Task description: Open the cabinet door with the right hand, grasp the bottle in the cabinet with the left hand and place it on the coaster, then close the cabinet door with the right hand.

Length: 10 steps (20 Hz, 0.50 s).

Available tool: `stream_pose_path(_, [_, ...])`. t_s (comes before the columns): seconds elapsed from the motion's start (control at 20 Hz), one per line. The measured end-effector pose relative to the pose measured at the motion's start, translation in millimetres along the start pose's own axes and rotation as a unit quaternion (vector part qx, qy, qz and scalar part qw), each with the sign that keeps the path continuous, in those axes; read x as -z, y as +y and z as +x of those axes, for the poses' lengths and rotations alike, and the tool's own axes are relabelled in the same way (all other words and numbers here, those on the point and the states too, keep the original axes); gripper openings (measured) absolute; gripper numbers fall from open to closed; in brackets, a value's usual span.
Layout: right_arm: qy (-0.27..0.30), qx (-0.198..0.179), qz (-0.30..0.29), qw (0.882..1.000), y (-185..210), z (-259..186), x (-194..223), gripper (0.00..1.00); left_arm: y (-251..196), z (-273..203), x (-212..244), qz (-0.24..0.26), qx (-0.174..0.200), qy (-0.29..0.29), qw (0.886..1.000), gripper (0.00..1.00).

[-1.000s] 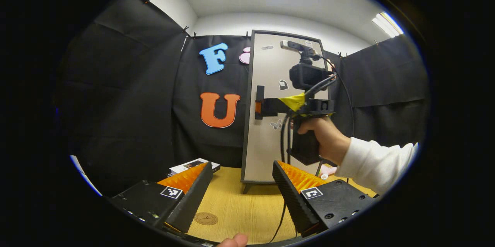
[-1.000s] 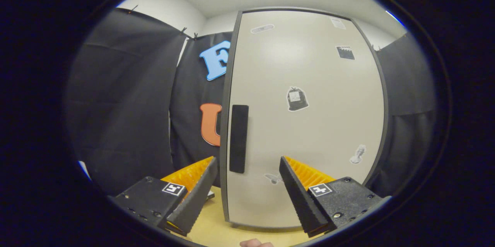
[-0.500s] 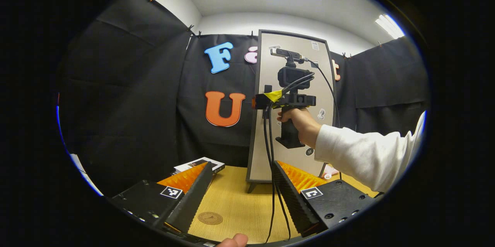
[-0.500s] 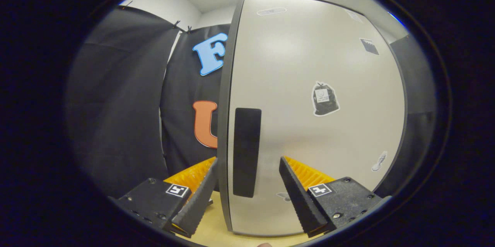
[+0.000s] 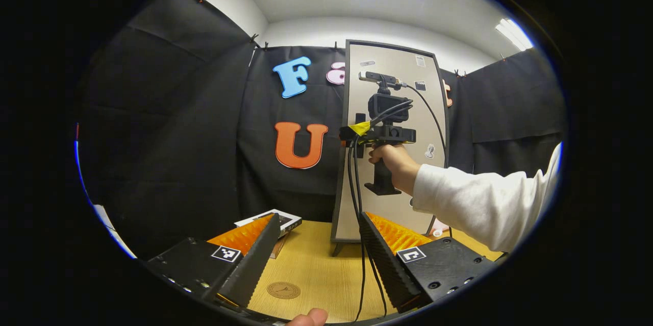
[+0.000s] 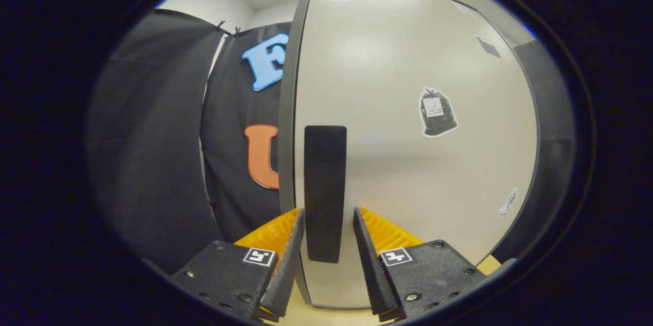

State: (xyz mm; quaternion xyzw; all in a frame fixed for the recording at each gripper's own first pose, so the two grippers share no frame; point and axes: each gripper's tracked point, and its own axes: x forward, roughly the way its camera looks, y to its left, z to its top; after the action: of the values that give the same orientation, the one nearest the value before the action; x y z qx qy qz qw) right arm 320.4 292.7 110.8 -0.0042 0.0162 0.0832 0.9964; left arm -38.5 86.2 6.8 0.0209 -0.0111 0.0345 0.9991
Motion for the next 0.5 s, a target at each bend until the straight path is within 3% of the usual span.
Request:
stream_pose_path(0.2, [0.001, -0.02, 0.009, 1.0, 5.6, 0.1, 1.6, 0.37, 3.4, -0.9, 0.5, -0.001, -0.003, 0.0, 1.0, 0.95])
stream_pose_path(0.5, [0.001, -0.035, 0.002, 0.999, 5.4, -2.3, 2.5, 0.28, 6.1, -1.1, 2.1, 0.001, -0.003, 0.002, 1.0, 0.95])
